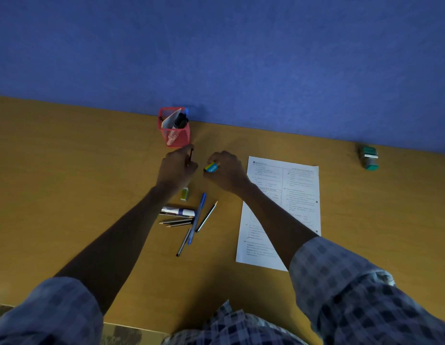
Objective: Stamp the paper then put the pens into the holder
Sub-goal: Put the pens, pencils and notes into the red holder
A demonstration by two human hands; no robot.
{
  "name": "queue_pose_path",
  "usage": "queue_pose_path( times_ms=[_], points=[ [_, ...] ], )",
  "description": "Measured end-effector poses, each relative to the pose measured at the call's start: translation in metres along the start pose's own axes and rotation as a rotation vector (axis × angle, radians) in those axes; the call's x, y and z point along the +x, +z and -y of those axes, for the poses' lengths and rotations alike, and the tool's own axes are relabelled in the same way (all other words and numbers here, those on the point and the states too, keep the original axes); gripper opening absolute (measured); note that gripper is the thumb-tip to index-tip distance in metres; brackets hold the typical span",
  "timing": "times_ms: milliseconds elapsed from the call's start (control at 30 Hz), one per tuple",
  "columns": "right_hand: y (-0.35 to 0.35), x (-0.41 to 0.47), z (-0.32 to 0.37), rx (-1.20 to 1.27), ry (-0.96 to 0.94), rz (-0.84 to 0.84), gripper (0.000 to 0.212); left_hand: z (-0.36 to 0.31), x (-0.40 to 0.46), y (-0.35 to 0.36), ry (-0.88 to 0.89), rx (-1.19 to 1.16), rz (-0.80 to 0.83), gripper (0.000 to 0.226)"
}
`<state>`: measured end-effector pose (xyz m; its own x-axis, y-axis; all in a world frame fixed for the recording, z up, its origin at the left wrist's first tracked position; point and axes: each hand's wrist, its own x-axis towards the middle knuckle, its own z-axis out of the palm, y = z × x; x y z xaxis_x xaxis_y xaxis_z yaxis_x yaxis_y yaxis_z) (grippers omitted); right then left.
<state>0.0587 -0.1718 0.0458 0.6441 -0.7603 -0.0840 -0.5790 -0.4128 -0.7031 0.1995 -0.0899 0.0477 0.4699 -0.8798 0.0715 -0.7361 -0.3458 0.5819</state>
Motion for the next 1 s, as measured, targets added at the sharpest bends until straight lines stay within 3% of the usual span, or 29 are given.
queue_pose_path(
  times_ms=[267, 433, 600, 800, 1000],
  points=[
    [-0.022, 0.034, 0.027, 0.243, -0.032, -0.158, 0.029, -0.023, 0.036, -0.068, 0.171, -0.181, -0.301, 0.031],
    [-0.033, 0.057, 0.045, 0.377, -0.064, -0.248, 0.017, -0.022, 0.061, -0.101, 0.141, -0.272, -0.418, 0.035],
    [-0.031, 0.079, 0.066, 0.372, -0.135, -0.321, 0.016, -0.013, 0.083, -0.112, 0.137, -0.176, -0.477, 0.028],
    [-0.023, 0.096, 0.087, 0.134, -0.192, -0.25, 0.025, 0.005, 0.095, -0.098, 0.167, 0.138, -0.418, 0.035],
    [-0.013, 0.099, 0.089, -0.293, -0.269, -0.254, 0.021, 0.019, 0.1, -0.079, 0.165, 0.314, -0.392, 0.033]
  ],
)
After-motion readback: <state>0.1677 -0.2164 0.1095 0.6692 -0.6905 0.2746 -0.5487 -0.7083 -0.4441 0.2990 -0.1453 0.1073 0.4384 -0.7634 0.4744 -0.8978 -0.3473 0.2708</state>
